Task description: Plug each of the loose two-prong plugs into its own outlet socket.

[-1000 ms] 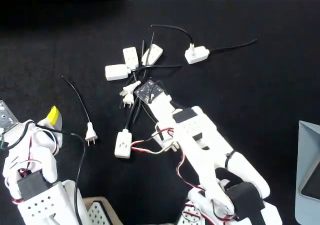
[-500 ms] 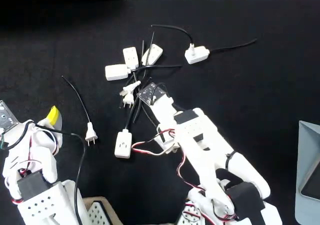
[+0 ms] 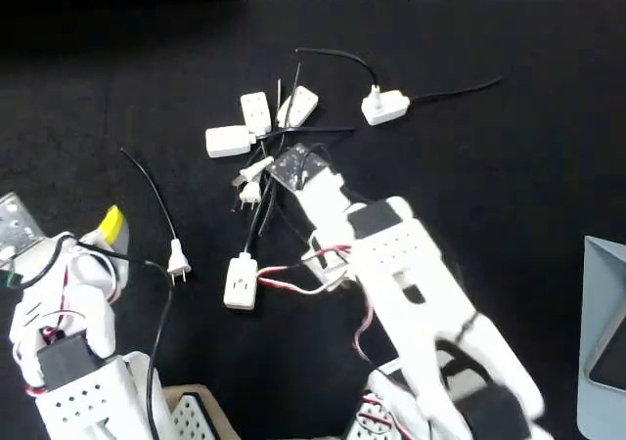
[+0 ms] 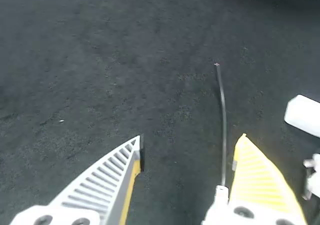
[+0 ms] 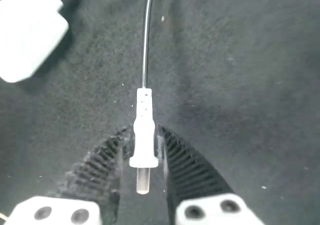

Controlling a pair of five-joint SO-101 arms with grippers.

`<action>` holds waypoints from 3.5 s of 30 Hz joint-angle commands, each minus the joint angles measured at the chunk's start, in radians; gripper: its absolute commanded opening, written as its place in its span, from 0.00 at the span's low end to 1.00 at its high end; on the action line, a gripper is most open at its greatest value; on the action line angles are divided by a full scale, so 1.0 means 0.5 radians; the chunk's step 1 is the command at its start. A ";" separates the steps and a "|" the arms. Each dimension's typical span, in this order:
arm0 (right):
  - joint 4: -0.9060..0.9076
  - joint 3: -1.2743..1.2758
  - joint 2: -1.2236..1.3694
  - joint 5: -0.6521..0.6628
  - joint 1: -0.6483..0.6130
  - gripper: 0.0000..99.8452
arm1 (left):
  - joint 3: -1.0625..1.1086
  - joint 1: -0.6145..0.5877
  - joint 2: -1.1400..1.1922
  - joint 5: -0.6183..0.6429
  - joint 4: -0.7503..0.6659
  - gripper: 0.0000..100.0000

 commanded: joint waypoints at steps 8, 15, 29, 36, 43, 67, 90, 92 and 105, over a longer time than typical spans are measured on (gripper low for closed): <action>0.114 -0.048 -1.085 -0.365 -0.236 0.01 | -0.336 0.532 -0.015 -0.006 -0.046 0.30; -0.196 0.069 -1.502 -0.592 -0.559 0.01 | -0.388 0.824 -0.015 -0.003 -0.049 0.30; -0.779 0.462 -1.784 -0.595 -0.586 0.01 | -0.505 0.876 -0.015 -0.015 0.114 0.30; -0.632 0.477 -1.339 -0.583 -0.371 0.01 | -0.554 0.855 -0.015 -0.021 0.313 0.30; -0.537 0.477 -0.775 -0.408 -0.236 0.01 | -0.514 0.628 -0.015 -0.021 0.304 0.30; -0.095 -0.011 0.511 -0.074 -0.153 0.02 | -0.216 0.594 -0.015 -0.021 0.095 0.30; -0.003 -0.133 0.569 -0.074 -0.157 0.01 | -0.173 0.594 -0.015 -0.021 0.083 0.30; 0.092 -0.204 0.419 -0.086 -0.163 0.01 | -0.176 0.594 -0.015 -0.021 0.083 0.30; 0.009 -0.232 -0.827 -0.347 -0.316 0.01 | -0.210 0.634 -0.012 -0.018 -0.110 0.30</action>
